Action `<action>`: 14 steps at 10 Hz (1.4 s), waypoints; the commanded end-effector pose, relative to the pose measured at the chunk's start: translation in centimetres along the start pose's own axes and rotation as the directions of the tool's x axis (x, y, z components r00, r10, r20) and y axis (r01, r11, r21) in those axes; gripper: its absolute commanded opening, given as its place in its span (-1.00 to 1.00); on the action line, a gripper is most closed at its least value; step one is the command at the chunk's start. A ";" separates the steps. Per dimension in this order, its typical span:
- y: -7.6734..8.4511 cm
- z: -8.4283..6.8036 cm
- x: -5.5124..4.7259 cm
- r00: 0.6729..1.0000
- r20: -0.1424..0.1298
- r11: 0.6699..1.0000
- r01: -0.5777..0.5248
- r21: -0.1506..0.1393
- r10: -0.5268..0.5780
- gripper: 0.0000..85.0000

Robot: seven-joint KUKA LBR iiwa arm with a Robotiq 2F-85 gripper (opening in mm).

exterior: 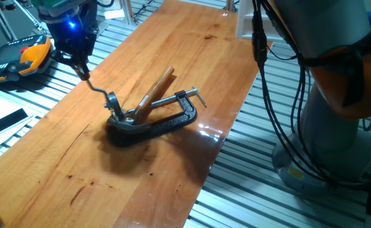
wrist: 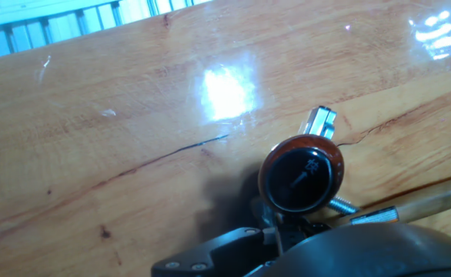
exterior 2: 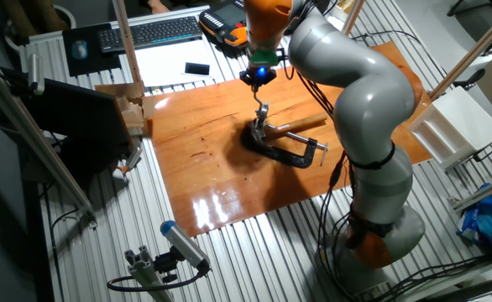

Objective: Push down the lever

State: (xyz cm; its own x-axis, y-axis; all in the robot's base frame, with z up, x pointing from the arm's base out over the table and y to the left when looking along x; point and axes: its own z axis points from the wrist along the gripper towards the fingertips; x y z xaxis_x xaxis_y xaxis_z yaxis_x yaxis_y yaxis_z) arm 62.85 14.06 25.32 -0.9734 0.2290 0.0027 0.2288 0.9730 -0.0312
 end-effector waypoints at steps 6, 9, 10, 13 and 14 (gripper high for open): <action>-0.8 0.7 -1.3 1.000 0.002 1.000 0.006 -0.003 -0.006 -1.00; -1.1 0.7 -1.8 1.000 0.005 1.000 0.001 -0.002 -0.001 -1.00; -1.2 0.8 -1.8 1.000 0.004 1.000 0.003 0.000 -0.003 -1.00; -1.3 1.2 -2.1 1.000 0.006 1.000 0.003 0.003 -0.003 -1.00; -1.3 1.2 -2.3 1.000 0.009 1.000 0.004 0.005 -0.004 -1.00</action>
State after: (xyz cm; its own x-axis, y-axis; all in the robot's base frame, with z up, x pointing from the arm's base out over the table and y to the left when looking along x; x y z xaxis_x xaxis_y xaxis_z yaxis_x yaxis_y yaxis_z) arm 64.82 12.14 24.17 -0.9747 0.2232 -0.0069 0.2233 0.9741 -0.0361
